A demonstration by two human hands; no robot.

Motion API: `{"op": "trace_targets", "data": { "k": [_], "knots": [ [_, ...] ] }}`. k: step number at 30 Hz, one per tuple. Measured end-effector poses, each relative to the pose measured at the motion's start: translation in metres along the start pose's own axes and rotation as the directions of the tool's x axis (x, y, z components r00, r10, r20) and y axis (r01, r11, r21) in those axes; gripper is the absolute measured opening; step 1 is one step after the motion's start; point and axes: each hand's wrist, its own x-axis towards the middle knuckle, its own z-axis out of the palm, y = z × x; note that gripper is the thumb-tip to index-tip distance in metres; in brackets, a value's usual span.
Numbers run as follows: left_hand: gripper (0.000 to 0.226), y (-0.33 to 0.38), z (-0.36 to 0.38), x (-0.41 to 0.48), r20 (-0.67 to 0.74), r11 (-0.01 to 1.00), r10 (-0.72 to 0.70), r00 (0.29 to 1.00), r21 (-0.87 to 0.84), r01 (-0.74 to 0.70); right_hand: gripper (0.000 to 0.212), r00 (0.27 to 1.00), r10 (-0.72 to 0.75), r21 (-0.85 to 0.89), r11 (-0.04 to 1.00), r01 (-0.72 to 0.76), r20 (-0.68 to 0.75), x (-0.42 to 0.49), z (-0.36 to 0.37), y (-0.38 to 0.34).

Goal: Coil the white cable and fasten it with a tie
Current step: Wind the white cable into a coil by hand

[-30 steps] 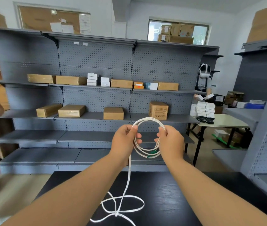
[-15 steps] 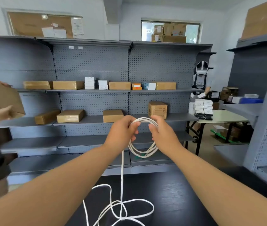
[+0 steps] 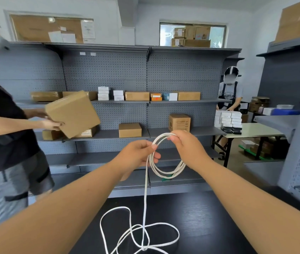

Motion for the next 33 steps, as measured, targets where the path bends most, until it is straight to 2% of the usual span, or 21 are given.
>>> {"op": "trace_targets", "data": {
  "k": [2, 7, 14, 18, 22, 29, 33],
  "knots": [
    [0.008, -0.005, 0.0, -0.002, 0.045, 0.998, -0.015, 0.999, -0.058, 0.017, 0.028, 1.0, 0.002, 0.036, 0.999, -0.001, -0.026, -0.001, -0.005, 0.002],
    [0.012, -0.014, 0.013, -0.005, 0.088, 0.997, -0.028, 0.996, -0.063, 0.034, 0.026, 0.994, 0.004, 0.161, 0.987, 0.014, -0.107, -0.001, -0.021, 0.0],
    [0.018, -0.008, 0.049, 0.0, -0.119, 0.986, 0.07, 0.99, -0.143, -0.087, 0.021, 0.921, 0.253, 0.474, 0.876, -0.089, -0.296, -0.003, -0.03, 0.002],
    [0.009, -0.006, 0.068, 0.002, -0.198, 0.981, 0.142, 0.97, -0.105, -0.165, 0.024, 0.872, 0.325, 0.53, 0.843, -0.091, -0.367, -0.007, -0.035, 0.01],
    [0.006, -0.007, 0.083, 0.006, -0.234, 0.983, 0.146, 0.961, -0.079, -0.168, 0.025, 0.814, 0.388, 0.575, 0.814, -0.082, -0.433, -0.013, -0.037, 0.019],
    [0.011, -0.011, 0.097, 0.007, -0.17, 0.993, 0.116, 0.978, -0.005, -0.119, 0.022, 0.798, 0.426, 0.607, 0.789, -0.096, -0.427, -0.025, -0.042, 0.027],
    [0.013, -0.008, 0.089, 0.008, -0.208, 0.983, 0.169, 0.963, 0.104, -0.15, 0.022, 0.833, 0.446, 0.648, 0.748, -0.145, -0.328, -0.029, -0.039, 0.031]
  ]
}}
